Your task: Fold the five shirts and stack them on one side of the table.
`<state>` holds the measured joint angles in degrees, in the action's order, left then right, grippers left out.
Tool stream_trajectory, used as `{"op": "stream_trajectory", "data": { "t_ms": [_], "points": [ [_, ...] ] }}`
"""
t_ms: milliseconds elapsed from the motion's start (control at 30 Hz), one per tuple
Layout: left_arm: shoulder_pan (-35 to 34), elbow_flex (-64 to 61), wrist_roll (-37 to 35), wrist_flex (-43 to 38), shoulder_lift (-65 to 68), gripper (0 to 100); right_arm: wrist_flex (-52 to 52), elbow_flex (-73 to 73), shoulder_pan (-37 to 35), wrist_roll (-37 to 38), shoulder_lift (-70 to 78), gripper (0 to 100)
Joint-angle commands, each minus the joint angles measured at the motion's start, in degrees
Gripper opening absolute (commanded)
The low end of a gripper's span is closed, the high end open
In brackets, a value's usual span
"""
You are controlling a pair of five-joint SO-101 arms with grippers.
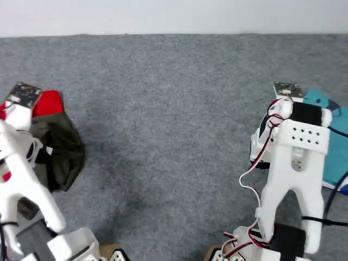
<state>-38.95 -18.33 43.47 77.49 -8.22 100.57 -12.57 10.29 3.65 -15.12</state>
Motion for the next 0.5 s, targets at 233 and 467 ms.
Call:
{"op": "stream_trajectory", "data": {
  "t_ms": [233, 467],
  "points": [
    [1.67, 4.97, -10.55, -8.88, 7.74, 14, 2.24, 0.53, -0.66, -0.62, -2.59, 0.9],
    [4.48, 12.09, -14.24, -7.30, 0.70, 1, 2.24, 0.53, -0.66, -0.70, -2.59, 0.9]
  ]
}}
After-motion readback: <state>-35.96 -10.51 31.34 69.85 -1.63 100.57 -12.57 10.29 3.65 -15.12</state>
